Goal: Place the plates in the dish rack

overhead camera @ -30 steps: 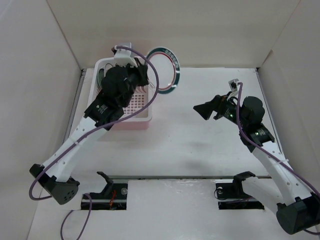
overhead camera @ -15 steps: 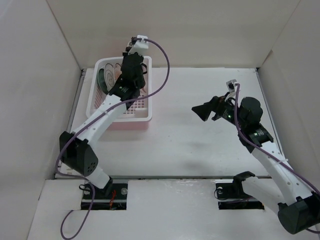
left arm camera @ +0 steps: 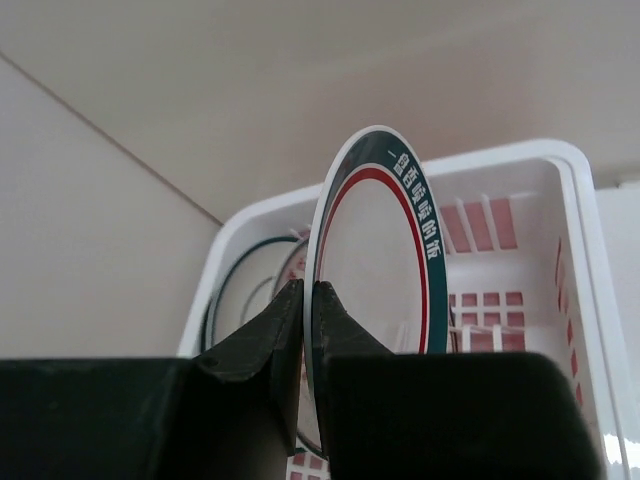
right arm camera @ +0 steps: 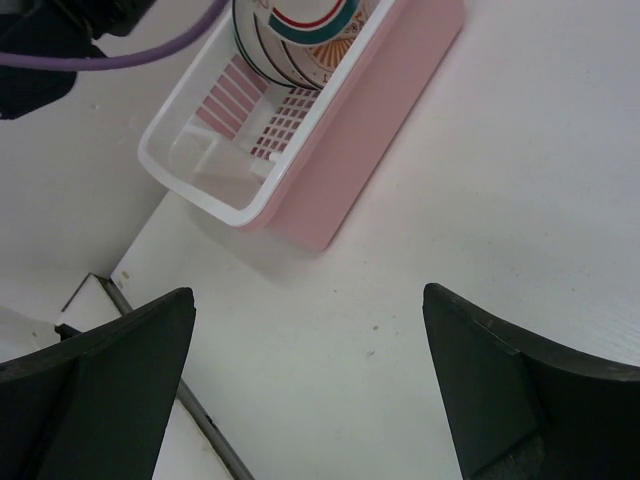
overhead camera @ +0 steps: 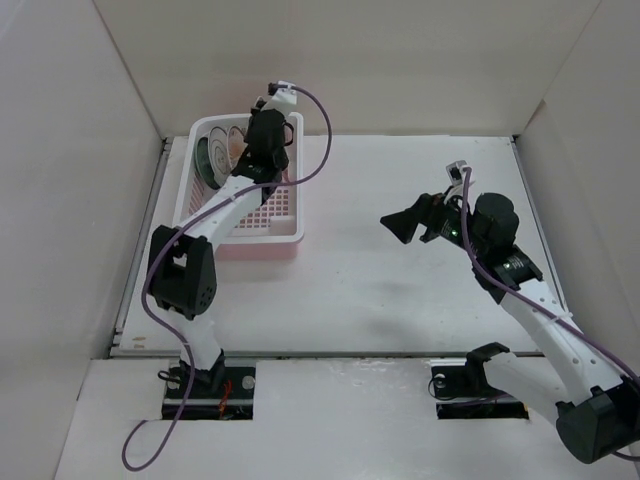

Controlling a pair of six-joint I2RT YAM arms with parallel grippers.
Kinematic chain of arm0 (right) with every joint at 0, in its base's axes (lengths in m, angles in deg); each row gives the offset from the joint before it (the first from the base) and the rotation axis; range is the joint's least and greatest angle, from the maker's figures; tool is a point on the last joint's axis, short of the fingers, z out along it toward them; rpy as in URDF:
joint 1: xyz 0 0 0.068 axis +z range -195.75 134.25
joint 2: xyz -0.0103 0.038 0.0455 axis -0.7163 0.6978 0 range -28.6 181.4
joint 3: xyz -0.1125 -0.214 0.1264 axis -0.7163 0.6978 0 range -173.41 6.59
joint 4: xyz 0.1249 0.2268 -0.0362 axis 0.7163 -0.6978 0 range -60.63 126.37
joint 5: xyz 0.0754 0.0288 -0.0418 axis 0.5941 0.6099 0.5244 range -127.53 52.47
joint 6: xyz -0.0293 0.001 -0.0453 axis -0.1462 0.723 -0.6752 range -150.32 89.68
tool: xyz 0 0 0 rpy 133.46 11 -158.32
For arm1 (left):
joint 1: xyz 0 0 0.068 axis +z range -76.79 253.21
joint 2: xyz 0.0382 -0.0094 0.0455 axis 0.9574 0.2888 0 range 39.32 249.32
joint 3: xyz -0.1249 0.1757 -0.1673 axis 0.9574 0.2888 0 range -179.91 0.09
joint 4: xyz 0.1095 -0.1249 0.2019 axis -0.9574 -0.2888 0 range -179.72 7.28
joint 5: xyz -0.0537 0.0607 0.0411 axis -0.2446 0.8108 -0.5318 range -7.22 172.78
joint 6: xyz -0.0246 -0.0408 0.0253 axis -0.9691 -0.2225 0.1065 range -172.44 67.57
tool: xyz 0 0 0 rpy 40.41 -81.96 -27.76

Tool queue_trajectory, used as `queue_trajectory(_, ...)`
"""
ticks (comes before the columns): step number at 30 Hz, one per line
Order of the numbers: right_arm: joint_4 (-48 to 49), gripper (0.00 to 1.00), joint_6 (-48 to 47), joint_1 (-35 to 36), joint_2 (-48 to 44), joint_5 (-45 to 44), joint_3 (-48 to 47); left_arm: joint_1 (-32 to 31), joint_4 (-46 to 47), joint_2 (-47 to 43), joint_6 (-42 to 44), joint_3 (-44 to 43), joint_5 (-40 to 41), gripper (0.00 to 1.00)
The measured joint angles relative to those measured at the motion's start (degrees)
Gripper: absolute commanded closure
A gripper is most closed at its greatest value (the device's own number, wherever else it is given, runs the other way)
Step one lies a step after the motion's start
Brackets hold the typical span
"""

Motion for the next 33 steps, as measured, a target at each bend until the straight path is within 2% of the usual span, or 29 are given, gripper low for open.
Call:
queue_trajectory(9, 0.0, 0.00, 0.0, 0.0, 0.0, -0.3, 0.0, -0.2, -1.5, 6.8, -2.2, 0.0, -2.3, 1.00)
queue_trajectory(24, 0.0, 0.00, -0.1, 0.6, 0.4, -0.4, 0.0, -0.2, -2.7, 7.0, -4.7, 0.0, -2.1, 1.00)
queue_trajectory(33, 0.0, 0.00, -0.1, 1.0, 0.4, -0.4, 0.0, -0.2, -6.8, 7.1, -8.5, -0.1, -2.4, 1.00)
